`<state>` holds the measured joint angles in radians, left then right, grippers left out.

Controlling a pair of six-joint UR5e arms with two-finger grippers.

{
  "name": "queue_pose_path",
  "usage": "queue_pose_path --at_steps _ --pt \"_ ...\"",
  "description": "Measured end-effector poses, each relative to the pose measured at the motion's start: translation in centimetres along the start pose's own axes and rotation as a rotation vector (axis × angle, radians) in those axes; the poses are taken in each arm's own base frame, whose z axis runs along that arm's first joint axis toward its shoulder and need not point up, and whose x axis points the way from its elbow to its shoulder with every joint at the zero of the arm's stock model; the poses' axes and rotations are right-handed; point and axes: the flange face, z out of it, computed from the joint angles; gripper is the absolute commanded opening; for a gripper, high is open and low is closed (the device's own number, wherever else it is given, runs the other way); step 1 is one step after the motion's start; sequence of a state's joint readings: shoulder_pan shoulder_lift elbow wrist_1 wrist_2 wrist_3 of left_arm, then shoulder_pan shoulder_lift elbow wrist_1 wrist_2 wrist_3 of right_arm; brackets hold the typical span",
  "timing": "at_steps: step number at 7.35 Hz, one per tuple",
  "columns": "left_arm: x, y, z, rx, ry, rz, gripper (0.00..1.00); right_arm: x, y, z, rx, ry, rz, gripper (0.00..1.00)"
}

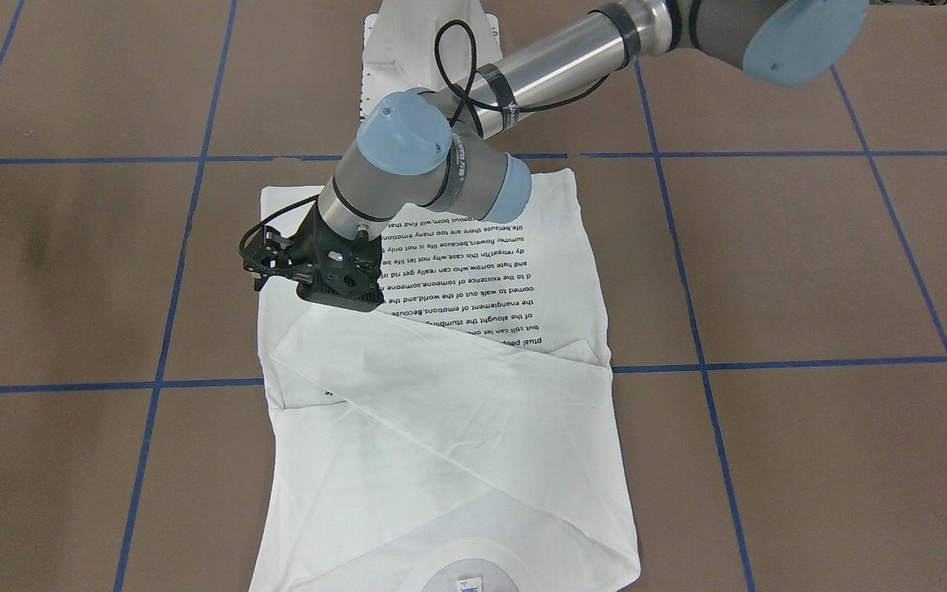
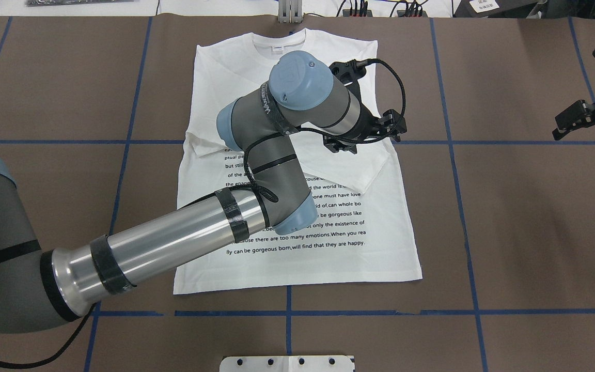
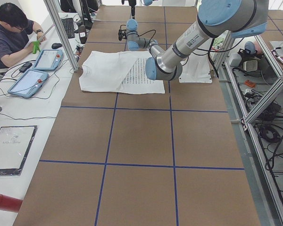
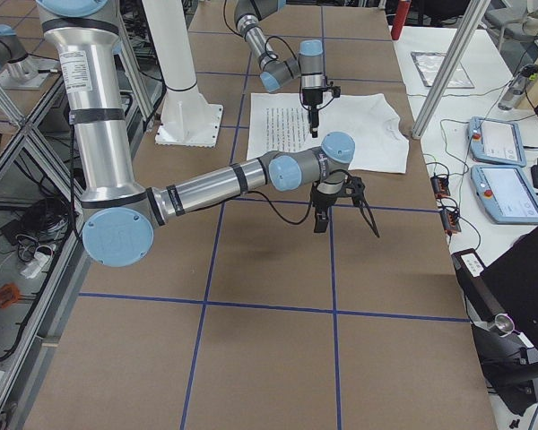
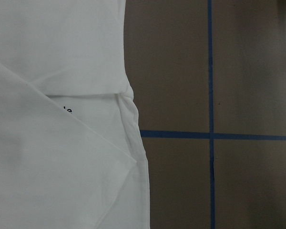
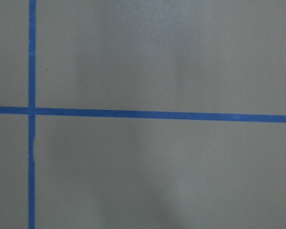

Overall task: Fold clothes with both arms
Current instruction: 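Release the sleeve and draw the left gripper back while the right gripper approaches the hem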

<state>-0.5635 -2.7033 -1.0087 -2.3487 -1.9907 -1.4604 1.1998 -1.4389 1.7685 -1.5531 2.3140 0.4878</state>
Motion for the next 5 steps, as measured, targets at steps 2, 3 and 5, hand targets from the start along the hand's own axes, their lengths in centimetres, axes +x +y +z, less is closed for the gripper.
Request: queue_pose_path --at_steps 2,3,5 --pt "-4.1 0.3 -2.2 -0.033 -0.045 -0.009 1.00 -4.6 1.2 1.0 0.061 -0.075 0.029 1.00" --pt "-6.4 0.6 -4.0 -0.040 -0.083 0.004 1.00 -7.2 2.5 1.5 0.070 -0.097 0.031 1.00" --pt "-10.3 1.4 -8.1 -0.040 -0.161 0.041 1.00 -12.9 6.4 2.9 0.076 -0.099 0.049 1.00"
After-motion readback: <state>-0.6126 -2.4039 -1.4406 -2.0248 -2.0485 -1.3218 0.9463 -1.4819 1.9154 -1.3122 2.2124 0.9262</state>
